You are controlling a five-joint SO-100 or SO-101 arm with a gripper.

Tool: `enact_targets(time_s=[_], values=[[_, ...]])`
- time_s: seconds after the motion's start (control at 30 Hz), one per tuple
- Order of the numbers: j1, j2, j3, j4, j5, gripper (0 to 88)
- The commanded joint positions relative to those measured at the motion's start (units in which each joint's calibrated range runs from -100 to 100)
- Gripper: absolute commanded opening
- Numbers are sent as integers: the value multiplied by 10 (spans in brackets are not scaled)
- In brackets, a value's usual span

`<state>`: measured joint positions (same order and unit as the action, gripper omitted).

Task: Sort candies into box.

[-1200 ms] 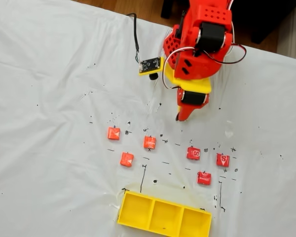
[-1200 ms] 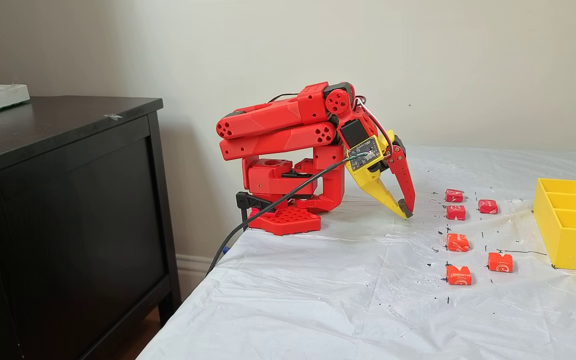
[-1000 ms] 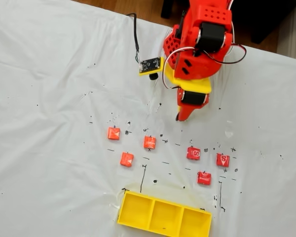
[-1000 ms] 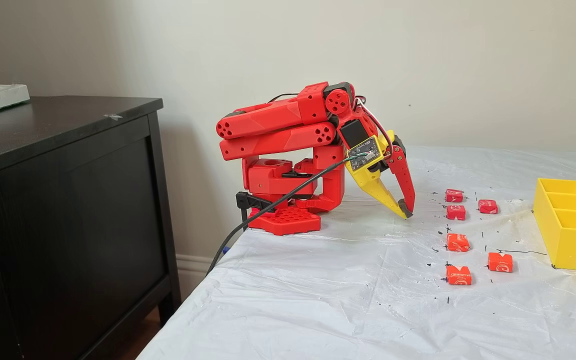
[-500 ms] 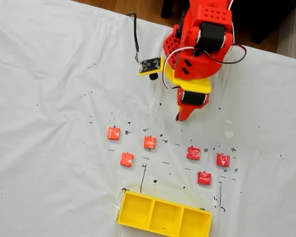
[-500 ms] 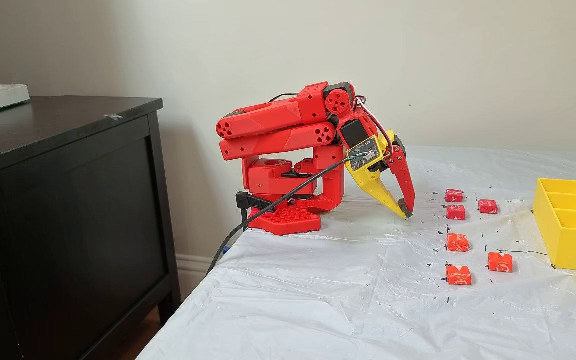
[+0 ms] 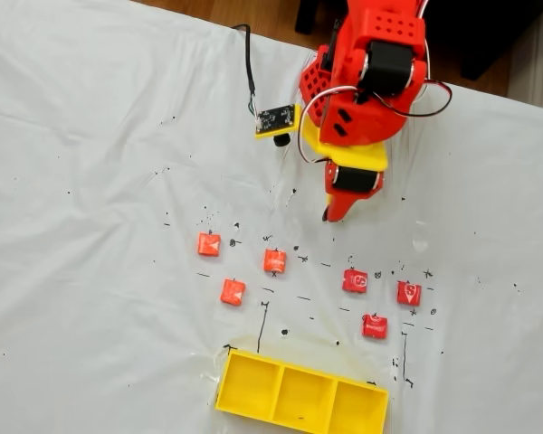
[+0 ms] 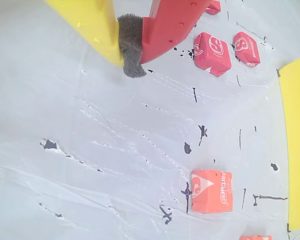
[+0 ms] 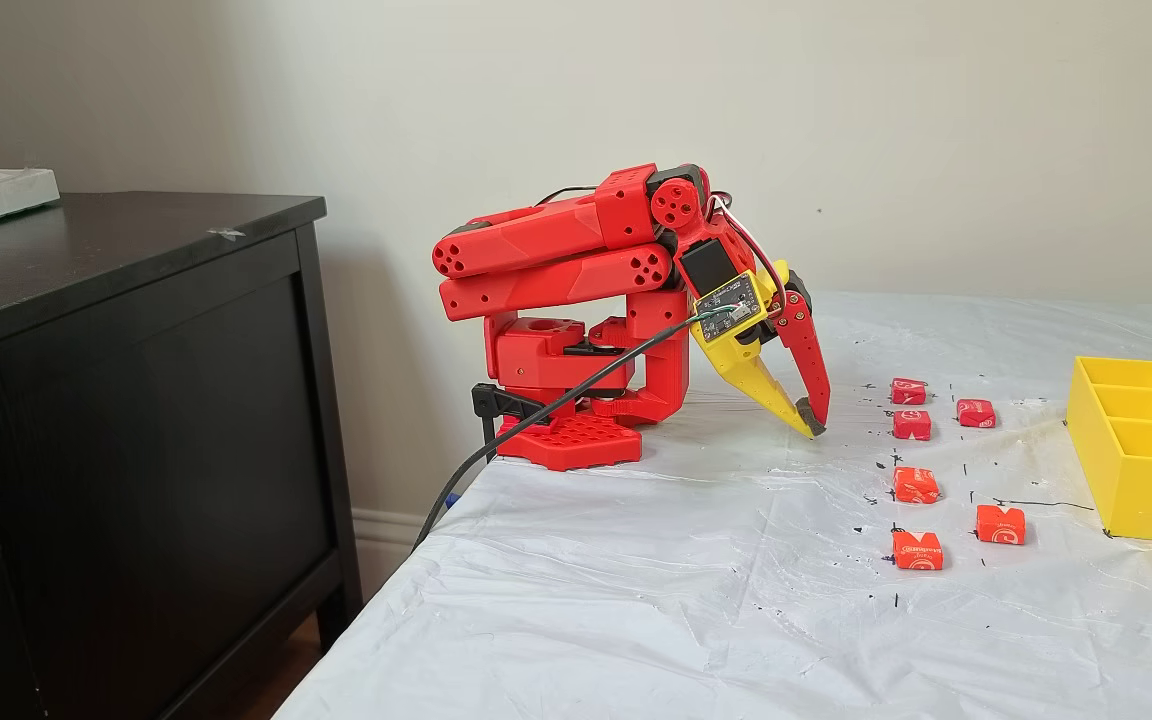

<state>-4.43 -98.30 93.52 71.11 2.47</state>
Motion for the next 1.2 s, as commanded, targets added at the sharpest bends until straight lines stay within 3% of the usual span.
enact_targets(time_s=[0.0,0.8,0.9,1.03,1.07,1.17], values=[[-6,-8,-14,10,2,1],[-6,-8,-14,10,2,1],[-6,-8,-14,10,3,75],[-15,-8,-14,10,8,45],[-27,-8,-14,10,14,1],[-60,-8,-14,10,16,1]])
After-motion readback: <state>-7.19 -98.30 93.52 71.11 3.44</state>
